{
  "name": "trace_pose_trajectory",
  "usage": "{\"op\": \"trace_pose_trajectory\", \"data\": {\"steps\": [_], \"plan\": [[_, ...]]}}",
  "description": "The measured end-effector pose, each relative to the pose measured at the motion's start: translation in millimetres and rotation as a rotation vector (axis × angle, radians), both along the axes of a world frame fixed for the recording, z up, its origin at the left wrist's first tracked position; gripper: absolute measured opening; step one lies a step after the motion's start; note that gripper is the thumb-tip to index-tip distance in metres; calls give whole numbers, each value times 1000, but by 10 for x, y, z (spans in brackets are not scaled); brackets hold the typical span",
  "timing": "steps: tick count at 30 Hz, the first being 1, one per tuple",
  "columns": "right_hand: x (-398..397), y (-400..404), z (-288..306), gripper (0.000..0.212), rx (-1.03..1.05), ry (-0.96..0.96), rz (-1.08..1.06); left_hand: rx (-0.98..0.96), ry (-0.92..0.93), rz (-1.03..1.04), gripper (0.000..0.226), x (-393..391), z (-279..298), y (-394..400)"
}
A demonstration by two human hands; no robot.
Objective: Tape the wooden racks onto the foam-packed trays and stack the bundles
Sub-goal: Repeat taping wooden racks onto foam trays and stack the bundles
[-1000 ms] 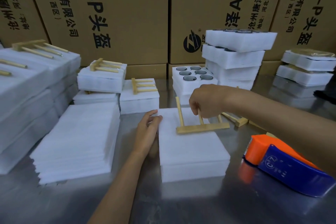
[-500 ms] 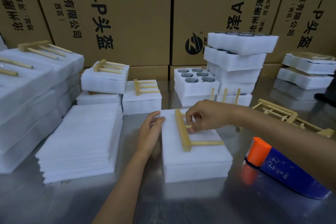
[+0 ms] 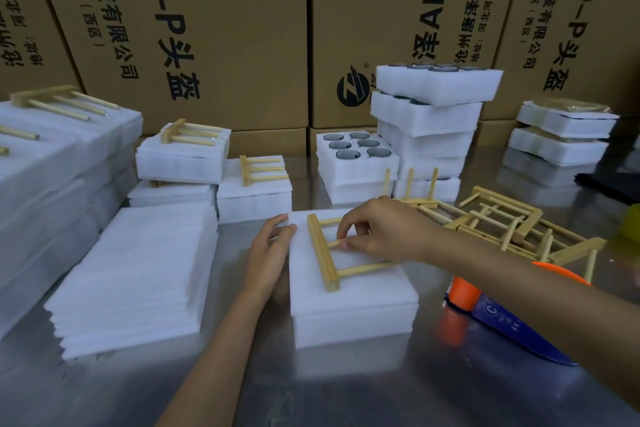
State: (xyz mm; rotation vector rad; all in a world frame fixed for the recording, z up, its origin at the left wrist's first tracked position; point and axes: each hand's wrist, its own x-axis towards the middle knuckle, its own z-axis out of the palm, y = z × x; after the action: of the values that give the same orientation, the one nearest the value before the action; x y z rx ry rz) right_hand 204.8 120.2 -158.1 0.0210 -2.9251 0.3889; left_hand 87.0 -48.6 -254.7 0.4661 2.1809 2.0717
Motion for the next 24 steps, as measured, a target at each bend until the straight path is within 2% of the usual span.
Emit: {"op": "trace_pose_trajectory", "data": {"steps": [8, 10, 13, 14, 19, 22, 24], "plan": [[159, -40, -11, 16, -27, 60, -38, -54, 8, -16, 19, 7, -1, -17], [290, 83, 60, 15, -56, 65, -70, -3, -43, -76, 35, 9, 11, -25], [561, 306, 102, 14, 7, 43, -161, 14, -127, -166, 86, 42, 33, -21], [670, 387, 97, 13, 56, 37, -218, 7, -130, -178, 93, 63, 42, -2], [1289, 768, -42, 17, 234, -5, -622, -23, -151, -188, 96, 78, 66, 58], [1533, 733, -259, 38, 346, -189, -743, -2, -204, -198, 96, 89, 104, 45], [1632, 652, -470, 57, 448, -135, -744, 3, -214, -197, 96, 125, 141, 40]]}}
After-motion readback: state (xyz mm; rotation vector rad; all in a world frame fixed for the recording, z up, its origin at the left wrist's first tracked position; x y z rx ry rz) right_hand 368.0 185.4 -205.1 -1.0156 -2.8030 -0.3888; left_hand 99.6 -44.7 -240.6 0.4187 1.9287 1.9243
